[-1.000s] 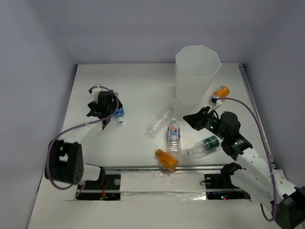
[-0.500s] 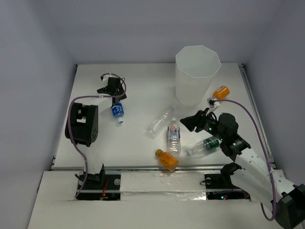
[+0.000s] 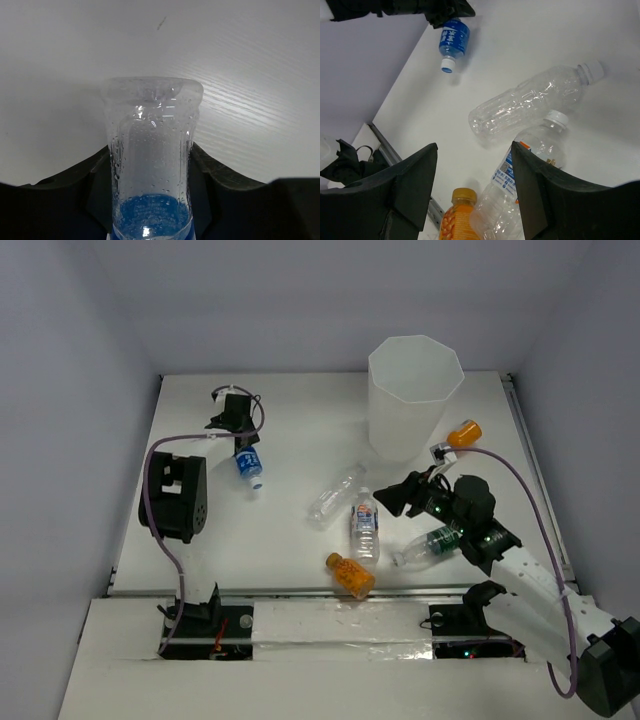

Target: Put the plastic bottles in the bin

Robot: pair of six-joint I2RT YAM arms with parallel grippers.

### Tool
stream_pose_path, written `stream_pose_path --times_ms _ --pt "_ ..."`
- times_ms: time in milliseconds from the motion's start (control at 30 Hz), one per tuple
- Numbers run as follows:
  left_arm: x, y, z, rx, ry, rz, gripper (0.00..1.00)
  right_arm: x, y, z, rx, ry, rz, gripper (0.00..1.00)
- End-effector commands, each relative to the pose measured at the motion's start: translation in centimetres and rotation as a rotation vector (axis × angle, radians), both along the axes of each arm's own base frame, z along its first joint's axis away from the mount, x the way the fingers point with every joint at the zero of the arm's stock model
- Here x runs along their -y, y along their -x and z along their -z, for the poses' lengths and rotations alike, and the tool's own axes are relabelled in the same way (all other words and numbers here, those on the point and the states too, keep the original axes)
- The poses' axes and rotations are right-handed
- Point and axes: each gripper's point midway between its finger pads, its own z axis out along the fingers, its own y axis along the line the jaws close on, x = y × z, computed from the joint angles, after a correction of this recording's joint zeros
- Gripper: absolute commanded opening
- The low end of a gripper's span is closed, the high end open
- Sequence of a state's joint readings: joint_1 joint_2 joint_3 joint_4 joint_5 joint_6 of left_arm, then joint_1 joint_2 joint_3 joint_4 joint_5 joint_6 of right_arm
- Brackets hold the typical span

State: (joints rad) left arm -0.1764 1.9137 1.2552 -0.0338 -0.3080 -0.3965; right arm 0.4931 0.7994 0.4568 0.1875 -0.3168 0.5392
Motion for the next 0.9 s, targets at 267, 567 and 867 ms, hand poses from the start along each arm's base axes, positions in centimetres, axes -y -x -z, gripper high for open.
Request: stream_pose_path --times_ms 267,567,867 --pt "11.8 1.5 -30.5 0.627 0.249 0.298 0.21 0.2 -0.8 -0.4 0.027 -0.011 0.046 0.66" --pt "23.2 4.5 -47.6 1.023 0.524 0.538 0.22 0.9 0.4 1.0 -0.018 -0.008 0.057 0.65" --pt "33.0 0.5 -50.8 1.226 0.638 0.600 0.15 1.3 1.3 0.5 -0.011 -0.019 0.053 0.65"
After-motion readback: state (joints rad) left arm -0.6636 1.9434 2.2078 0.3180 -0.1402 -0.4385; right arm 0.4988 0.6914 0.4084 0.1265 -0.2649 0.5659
